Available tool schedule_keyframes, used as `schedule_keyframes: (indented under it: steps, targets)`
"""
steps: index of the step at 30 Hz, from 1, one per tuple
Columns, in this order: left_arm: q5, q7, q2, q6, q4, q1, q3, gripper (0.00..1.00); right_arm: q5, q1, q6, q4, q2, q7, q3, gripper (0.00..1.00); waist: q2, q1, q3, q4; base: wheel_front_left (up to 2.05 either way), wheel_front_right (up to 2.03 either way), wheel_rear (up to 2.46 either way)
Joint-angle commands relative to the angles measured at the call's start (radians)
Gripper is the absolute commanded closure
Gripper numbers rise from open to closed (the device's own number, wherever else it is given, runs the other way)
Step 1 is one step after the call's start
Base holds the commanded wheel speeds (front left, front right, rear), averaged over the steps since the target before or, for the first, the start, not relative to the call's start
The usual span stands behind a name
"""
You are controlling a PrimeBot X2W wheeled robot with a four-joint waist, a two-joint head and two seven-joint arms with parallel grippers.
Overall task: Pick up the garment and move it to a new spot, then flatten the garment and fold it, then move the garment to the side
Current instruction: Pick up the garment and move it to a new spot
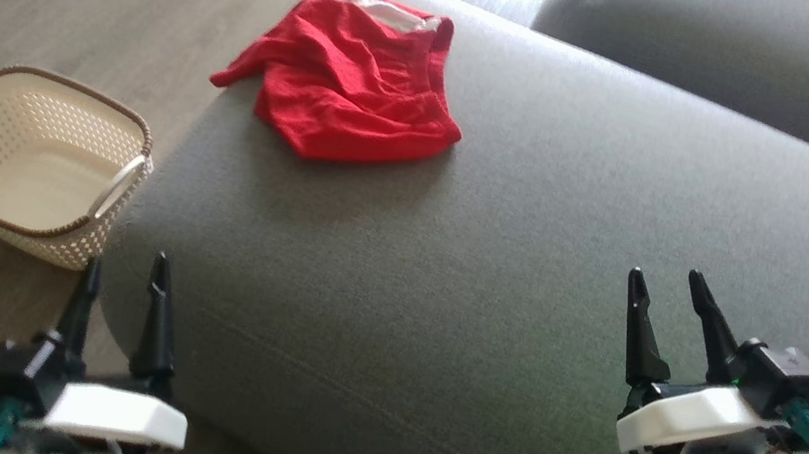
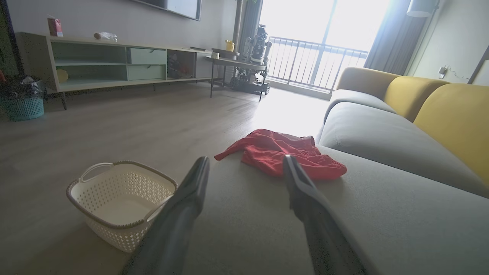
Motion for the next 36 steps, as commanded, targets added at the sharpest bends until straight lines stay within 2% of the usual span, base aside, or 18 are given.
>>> schedule_keyframes:
  steps: [1,6,10,16,21,24,30,36]
  targets:
    - [0.018,-0.005,0.003,-0.009,-0.032,-0.082,0.046,0.00,-0.019,-0.029,0.000,-0.054,0.000,0.011,0.017,0.00,0.0000,0.0000,0.037,-0.025,0.00,0.00,0.00]
    - [0.044,-0.005,0.019,-0.028,0.056,-0.175,0.079,0.00,-0.069,-0.050,0.000,-0.145,0.000,0.064,0.004,0.00,0.0000,0.0000,0.132,-0.084,0.00,0.00,0.00]
    - [0.035,0.020,0.062,-0.058,0.156,-0.306,0.087,0.00,-0.091,-0.077,0.000,-0.221,0.000,0.101,0.005,0.00,0.0000,0.0000,0.215,-0.141,0.00,0.00,0.00]
    - [0.065,0.168,0.139,-0.082,0.297,-0.561,0.063,0.00,-0.144,-0.108,0.000,-0.326,0.000,0.145,0.013,0.00,0.0000,0.0000,0.327,-0.197,0.00,0.00,0.00]
    - [-0.029,0.278,0.145,-0.102,0.441,-0.772,0.112,0.00,-0.162,-0.138,0.000,-0.390,0.000,0.170,0.016,0.00,0.0000,0.0000,0.401,-0.237,0.00,0.00,0.00]
    - [-0.043,0.329,0.179,-0.110,0.540,-0.874,0.119,0.00,-0.172,-0.151,0.000,-0.416,0.000,0.180,0.016,0.00,0.0000,0.0000,0.437,-0.259,0.00,0.00,0.00]
    - [-0.082,0.433,0.210,-0.132,0.711,-1.027,0.114,0.00,-0.180,-0.167,0.000,-0.441,-0.003,0.186,0.015,0.00,0.0000,0.0000,0.488,-0.292,0.00,0.00,0.00]
    - [-0.094,0.495,0.233,-0.142,0.831,-1.102,0.099,0.00,-0.179,-0.181,0.000,-0.441,-0.003,0.181,0.025,0.00,0.0000,0.0000,0.509,-0.318,0.00,0.00,0.00]
